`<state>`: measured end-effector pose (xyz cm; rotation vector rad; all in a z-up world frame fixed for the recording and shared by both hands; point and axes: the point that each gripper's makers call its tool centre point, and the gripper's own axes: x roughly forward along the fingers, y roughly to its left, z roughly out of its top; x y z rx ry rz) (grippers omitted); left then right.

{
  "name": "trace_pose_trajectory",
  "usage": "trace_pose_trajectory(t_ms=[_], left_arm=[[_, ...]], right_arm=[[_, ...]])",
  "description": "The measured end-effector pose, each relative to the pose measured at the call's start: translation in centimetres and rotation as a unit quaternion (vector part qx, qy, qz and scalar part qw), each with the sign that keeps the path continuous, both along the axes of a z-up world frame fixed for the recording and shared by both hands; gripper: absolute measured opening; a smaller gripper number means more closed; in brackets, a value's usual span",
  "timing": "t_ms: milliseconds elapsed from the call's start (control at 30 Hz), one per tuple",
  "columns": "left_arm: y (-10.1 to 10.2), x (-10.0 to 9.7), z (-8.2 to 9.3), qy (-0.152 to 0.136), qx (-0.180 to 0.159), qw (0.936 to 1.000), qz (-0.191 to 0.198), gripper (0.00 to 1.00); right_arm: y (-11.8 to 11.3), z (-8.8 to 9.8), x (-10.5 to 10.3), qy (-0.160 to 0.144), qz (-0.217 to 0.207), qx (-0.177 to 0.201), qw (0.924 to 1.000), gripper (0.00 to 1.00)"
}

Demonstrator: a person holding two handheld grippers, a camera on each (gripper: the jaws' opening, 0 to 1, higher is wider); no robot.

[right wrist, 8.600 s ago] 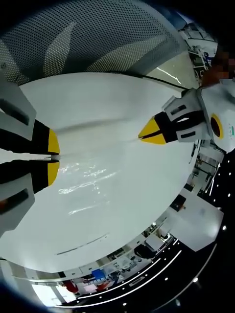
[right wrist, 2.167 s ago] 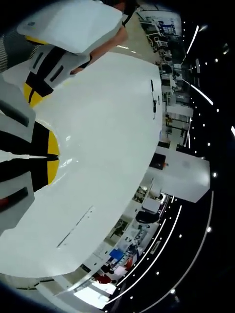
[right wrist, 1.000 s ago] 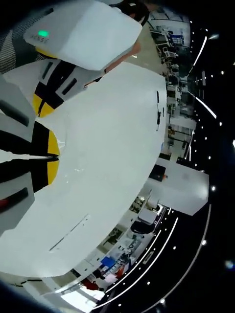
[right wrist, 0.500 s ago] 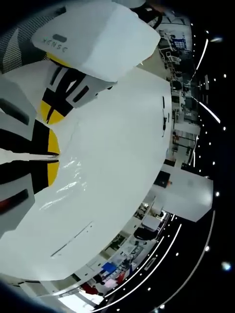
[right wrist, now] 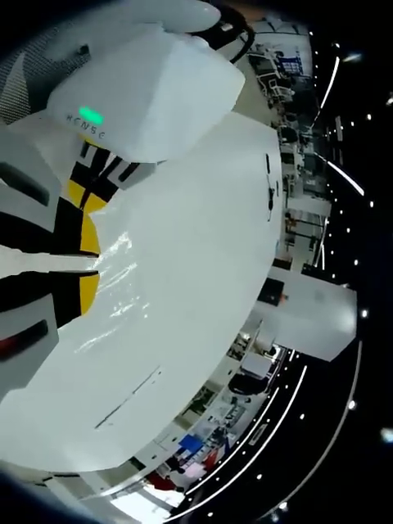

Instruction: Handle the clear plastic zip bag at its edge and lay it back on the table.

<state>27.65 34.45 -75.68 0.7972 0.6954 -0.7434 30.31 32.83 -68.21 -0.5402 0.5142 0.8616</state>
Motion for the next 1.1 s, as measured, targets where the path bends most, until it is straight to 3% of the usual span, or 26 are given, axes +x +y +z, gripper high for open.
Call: trace_pose_trajectory(t_ms=[433, 700, 1100], left_arm=[[-0.9, -0.4, -0.1, 0.002, 0.002, 0.9999, -0.017, 0.00], [-1.0, -0.8, -0.1, 0.007, 0.003, 0.9998, -0.017, 0.03], [-1.5, -1.7, 0.1, 0.013, -0.005, 0.9998, -0.017, 0.09]], right_arm=[[-3.4, -1.8, -1.6, 0.037, -0.060, 0.005, 0.9975, 0.03], [-4.1, -3.7, -2.1, 0.057, -0.076, -0.007, 0.9954, 0.03], [-4.1, -5.2, -2.8, 0.077, -0.085, -0.005, 0.9934, 0.03]])
